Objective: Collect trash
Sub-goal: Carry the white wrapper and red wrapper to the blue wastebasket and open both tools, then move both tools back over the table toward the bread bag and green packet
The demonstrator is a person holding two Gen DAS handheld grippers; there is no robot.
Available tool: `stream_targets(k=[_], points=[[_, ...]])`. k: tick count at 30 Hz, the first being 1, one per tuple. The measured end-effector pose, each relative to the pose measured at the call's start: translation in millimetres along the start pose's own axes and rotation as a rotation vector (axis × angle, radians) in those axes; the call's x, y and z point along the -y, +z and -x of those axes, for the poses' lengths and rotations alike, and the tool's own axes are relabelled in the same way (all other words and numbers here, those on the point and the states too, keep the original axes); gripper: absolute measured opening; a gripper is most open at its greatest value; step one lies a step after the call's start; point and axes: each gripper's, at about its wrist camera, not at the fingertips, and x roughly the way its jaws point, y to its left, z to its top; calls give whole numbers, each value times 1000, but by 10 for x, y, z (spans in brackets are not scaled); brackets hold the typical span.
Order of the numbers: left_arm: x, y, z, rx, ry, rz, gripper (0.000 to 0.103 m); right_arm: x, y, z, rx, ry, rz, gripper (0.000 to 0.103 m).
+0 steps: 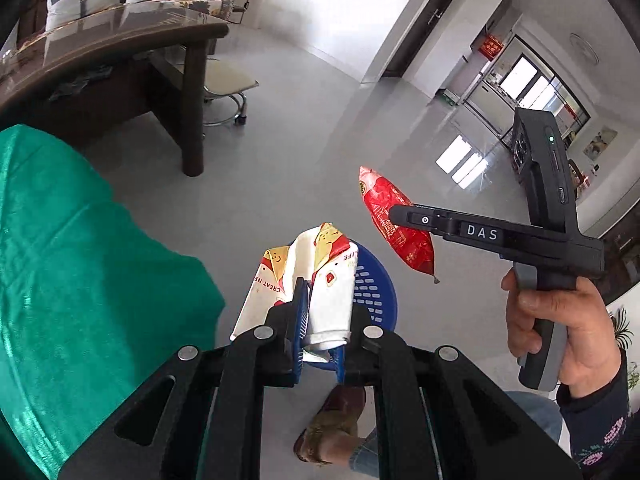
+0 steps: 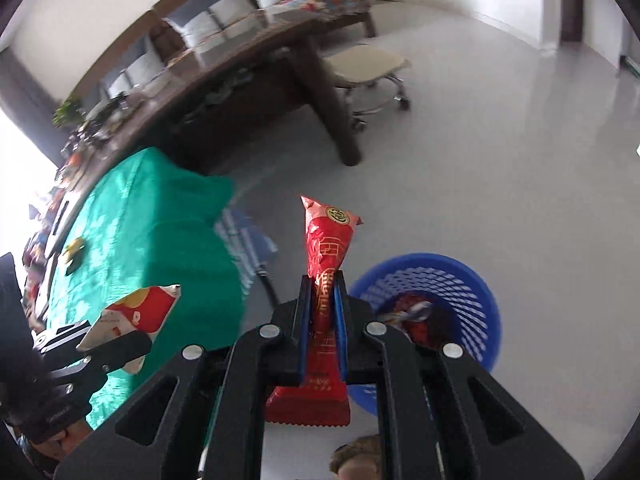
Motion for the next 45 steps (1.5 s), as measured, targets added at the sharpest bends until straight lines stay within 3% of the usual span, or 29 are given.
stream_targets(k=[5,9,14,15,17,19,20,22,25,29,34,38,41,45], points=[[186,98,-563,-49,-24,-13,11,505,-141,-151,0,-59,-68,10],[257,137,-925,-80,-39,-20,12,898,-288,-307,-38,-52,-154,10],[290,140,-1290,-111,-45,-16,15,1107,-314,-340,-40,-58,-194,10],[297,153,-1365,-115,-40,-18,24,1146,-319,-358,-41,-53,-205,10],[300,175,-1479,-120,-21,-24,80,1188,-328,-372,-36,-52,-220,14],[298,176,-1507,-85,35,-38,87,1219,-338,-359,-23,-64,-232,35],[280,163,-1506,-82,53,-45,87,1229,-337,-359,-19,-67,-237,56],[270,134,-1454,-81,67,-42,87,1221,-326,-323,2,-81,-232,58],[218,66,-1163,-26,99,-66,89,1187,-308,-267,34,-119,-212,67],[138,-72,-480,91,155,-107,94,1077,-266,-154,88,-186,-169,82],[-84,-307,452,236,243,-144,98,810,-185,171,246,-278,-76,94],[-488,-542,1153,301,316,-99,98,522,-162,398,394,-353,3,97],[-844,-738,1547,310,386,-53,98,222,-172,504,465,-345,22,98],[-1438,-1160,2010,293,527,14,98,-615,-262,540,486,-225,91,99]])
